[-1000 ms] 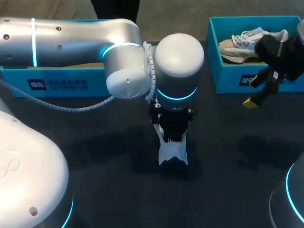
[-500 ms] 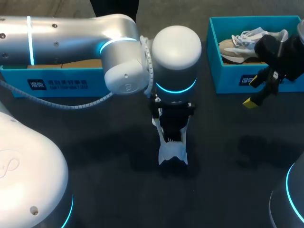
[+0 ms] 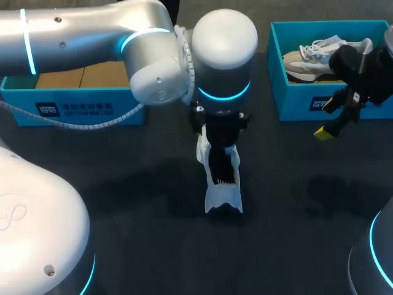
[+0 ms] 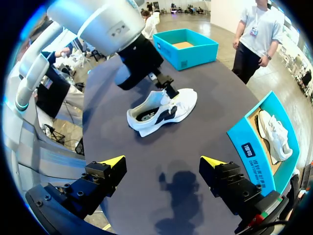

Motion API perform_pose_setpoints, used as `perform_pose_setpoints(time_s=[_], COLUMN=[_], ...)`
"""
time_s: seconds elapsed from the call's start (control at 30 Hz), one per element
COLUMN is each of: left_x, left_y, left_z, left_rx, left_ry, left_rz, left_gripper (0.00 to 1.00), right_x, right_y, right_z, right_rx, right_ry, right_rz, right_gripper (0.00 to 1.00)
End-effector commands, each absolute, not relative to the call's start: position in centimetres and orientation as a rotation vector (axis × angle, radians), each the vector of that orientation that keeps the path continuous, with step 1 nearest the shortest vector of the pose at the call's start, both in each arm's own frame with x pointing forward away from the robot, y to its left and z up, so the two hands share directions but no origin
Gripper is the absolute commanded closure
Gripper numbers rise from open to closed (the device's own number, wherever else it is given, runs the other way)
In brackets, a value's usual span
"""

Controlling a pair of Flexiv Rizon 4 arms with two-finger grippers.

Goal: Take the shoe out of the shoebox, open the shoe tongue, remove and reinsert the insole, then place the shoe into the shoebox

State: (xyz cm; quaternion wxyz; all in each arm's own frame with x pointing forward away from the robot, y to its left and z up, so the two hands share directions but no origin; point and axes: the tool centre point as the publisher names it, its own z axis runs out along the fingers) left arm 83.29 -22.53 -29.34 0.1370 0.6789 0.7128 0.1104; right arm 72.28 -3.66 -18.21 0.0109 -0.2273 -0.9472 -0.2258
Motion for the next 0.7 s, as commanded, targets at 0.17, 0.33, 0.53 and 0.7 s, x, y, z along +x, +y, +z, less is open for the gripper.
perform_pose_setpoints(time_s=[0.17, 0.33, 0.53, 0.7], left_x=[85.0, 85.6, 85.9, 85.1], left_y=[-21.7, -22.1, -22.5, -22.6], left_z=[-28.6, -28.8, -29.5, -30.1], left_rx=[1.988, 1.998, 2.018, 2.034], left_ry=[2.057, 2.052, 2.048, 2.049], left_rz=[0.334, 0.326, 0.302, 0.269], left_gripper=[0.5, 0.54, 0.6, 0.64], right_x=[72.5, 72.5, 72.5, 72.5], right_y=[-3.6, -3.6, -3.6, -3.6], right_z=[-18.3, -18.3, -18.3, -18.3], right_rx=[-0.709, -0.709, -0.709, -0.709], right_ry=[-2.954, -2.954, -2.954, -2.954], right_rz=[-0.698, -0.698, -0.698, -0.698], right_gripper=[0.0, 0.0, 0.0, 0.0])
